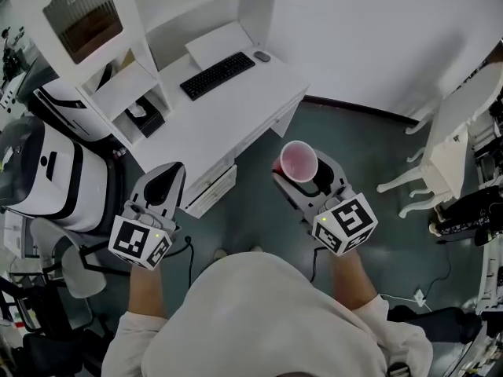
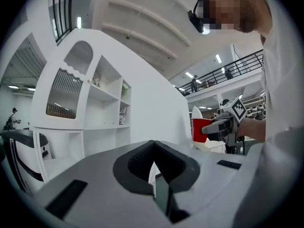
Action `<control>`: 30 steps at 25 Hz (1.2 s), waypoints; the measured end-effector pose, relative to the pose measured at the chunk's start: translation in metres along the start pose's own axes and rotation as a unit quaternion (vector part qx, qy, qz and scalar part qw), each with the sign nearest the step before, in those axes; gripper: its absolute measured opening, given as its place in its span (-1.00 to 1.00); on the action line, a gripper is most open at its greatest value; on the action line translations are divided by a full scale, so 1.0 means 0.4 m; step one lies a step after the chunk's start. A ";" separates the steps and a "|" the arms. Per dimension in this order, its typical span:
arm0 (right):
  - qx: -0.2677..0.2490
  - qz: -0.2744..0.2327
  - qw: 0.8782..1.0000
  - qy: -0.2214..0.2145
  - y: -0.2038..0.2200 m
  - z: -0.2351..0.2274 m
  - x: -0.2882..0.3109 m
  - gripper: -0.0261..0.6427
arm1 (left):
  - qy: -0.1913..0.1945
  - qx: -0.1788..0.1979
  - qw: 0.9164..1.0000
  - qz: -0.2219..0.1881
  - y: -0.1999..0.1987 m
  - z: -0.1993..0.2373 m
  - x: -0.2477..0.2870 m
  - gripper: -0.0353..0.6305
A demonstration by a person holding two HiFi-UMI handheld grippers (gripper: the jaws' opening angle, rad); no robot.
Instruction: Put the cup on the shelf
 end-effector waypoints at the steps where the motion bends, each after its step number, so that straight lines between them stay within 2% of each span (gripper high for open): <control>1: -0.001 0.001 1.000 -0.004 0.001 -0.011 -0.002 -0.03 | -0.003 0.001 1.000 0.001 0.003 -0.008 0.007 -0.89; 9: 0.001 0.002 1.000 -0.028 0.009 -0.086 -0.020 -0.03 | -0.020 0.005 1.000 0.009 0.026 -0.072 0.050 -0.89; 14: 0.005 0.000 0.999 -0.033 0.018 -0.124 -0.003 -0.03 | -0.027 0.011 1.000 0.010 0.028 -0.066 0.079 -0.89; 21: 0.001 0.006 0.999 -0.035 0.039 -0.149 0.081 -0.03 | -0.024 0.008 1.000 0.004 0.060 0.008 0.126 -0.89; 30: -0.006 0.009 1.000 -0.020 0.046 -0.230 0.238 -0.03 | -0.010 0.005 1.000 -0.002 0.100 0.160 0.249 -0.89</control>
Point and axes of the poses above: the fingertips, and each gripper's own axes: x forward along the fingers, z to its left, y out of its underside, the point moved 8 cm from there along -x, backward along the fingers, and after that the axes turned 14 degrees about -z, right-handed, at the moved point
